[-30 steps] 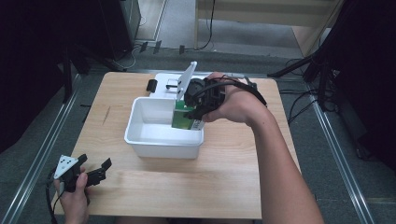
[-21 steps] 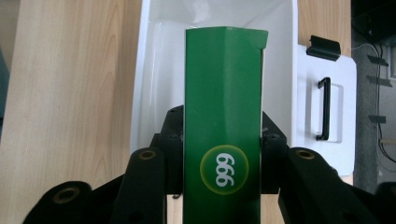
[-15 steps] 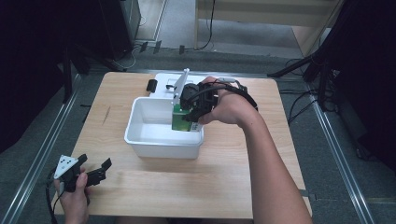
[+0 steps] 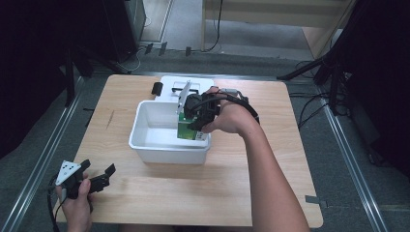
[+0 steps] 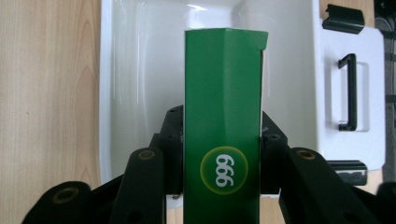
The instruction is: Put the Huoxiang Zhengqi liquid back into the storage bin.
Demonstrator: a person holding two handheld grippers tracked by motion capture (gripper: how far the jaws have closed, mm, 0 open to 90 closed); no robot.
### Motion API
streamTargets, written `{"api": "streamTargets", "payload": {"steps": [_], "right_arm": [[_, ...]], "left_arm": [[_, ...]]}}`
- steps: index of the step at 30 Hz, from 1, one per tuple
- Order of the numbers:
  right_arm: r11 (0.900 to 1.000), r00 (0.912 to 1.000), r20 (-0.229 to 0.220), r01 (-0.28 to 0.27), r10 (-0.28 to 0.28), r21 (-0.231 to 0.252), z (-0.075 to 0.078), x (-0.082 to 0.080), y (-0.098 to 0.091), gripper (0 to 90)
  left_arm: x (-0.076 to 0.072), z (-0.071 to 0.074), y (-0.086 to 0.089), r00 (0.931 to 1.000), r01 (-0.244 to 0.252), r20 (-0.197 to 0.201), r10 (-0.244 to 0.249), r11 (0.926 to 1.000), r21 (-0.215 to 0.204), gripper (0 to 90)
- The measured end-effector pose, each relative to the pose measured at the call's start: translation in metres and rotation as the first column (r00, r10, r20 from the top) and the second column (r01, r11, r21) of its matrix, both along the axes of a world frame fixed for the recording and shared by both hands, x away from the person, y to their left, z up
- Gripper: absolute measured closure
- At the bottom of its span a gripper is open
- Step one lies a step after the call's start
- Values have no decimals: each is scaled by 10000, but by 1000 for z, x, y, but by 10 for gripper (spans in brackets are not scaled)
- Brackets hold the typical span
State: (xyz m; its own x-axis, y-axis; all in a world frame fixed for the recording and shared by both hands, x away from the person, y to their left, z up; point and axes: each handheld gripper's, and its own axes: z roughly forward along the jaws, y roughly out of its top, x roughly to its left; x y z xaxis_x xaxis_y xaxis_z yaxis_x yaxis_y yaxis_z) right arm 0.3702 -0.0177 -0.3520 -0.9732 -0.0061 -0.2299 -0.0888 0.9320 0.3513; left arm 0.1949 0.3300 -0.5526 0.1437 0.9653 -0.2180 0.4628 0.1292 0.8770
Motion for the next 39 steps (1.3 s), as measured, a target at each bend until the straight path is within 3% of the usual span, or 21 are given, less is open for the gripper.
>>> {"api": "streamTargets", "payload": {"steps": [17, 21, 29, 36, 39], "right_arm": [[9986, 9999, -146, 64, -71, -519, -38, 5, 11, 630], [9997, 9996, -181, 191, -194, -164, -38, 7, 11, 635], [9985, 9983, -209, 538, -536, 52, -37, 8, 9, 600], [9890, 9911, -382, 1300, -1275, 711, -30, 9, 0, 505], [9796, 9851, -547, 1685, -1633, 1098, -27, 9, -3, 444]], "left_arm": [[0, 0, 0, 10000, 17, 2, -17, 10000, -39, 1], [0, 0, 0, 10000, 15, 11, -15, 10000, -47, 1], [0, 0, 0, 10000, 12, 7, -12, 10000, -46, 1], [0, 0, 0, 10000, 8, -1, -8, 10000, -34, 1], [0, 0, 0, 10000, 16, 1, -16, 10000, -31, 1]]}}
